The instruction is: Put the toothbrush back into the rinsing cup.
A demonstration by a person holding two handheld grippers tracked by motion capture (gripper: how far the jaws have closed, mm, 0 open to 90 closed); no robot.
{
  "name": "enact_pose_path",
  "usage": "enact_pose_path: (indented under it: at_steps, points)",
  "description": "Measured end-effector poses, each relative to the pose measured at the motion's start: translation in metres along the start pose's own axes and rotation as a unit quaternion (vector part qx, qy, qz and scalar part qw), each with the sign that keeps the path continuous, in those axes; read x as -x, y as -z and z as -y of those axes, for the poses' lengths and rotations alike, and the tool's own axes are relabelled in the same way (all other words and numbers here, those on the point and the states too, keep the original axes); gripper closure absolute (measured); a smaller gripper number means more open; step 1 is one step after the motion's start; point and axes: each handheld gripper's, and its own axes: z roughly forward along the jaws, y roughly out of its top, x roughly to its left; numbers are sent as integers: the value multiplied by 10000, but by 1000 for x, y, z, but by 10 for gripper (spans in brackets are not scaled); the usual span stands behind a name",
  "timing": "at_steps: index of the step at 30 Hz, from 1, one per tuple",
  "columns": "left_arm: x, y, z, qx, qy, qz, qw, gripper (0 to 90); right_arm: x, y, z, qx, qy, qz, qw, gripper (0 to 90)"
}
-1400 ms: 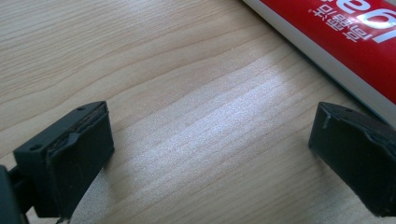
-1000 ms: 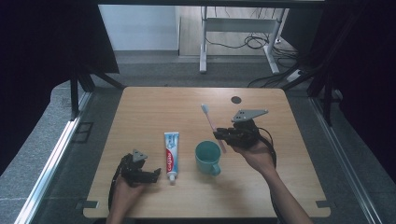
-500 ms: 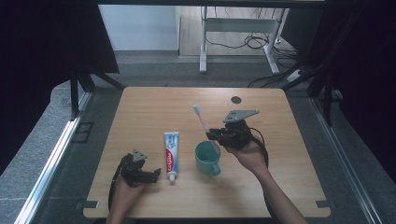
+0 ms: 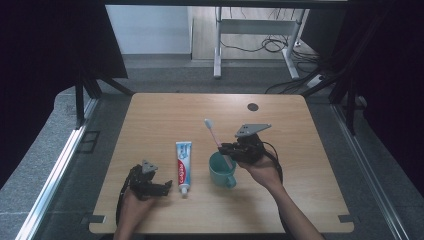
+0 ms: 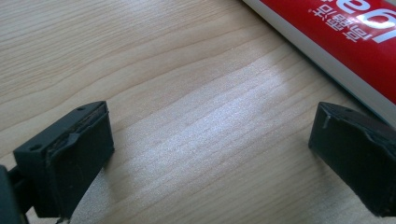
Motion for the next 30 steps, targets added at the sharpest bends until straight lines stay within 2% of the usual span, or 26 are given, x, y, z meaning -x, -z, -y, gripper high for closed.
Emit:
enact_pose_path:
  at_steps: [14,30]
  points:
    - [0,0,0,9,0,-3,10000,0,2,-15,21,-145,-96,-90,9998,785]
    - [0,0,0,7,0,-3,10000,0,2,-33,34,-550,-216,-205,9980,784]
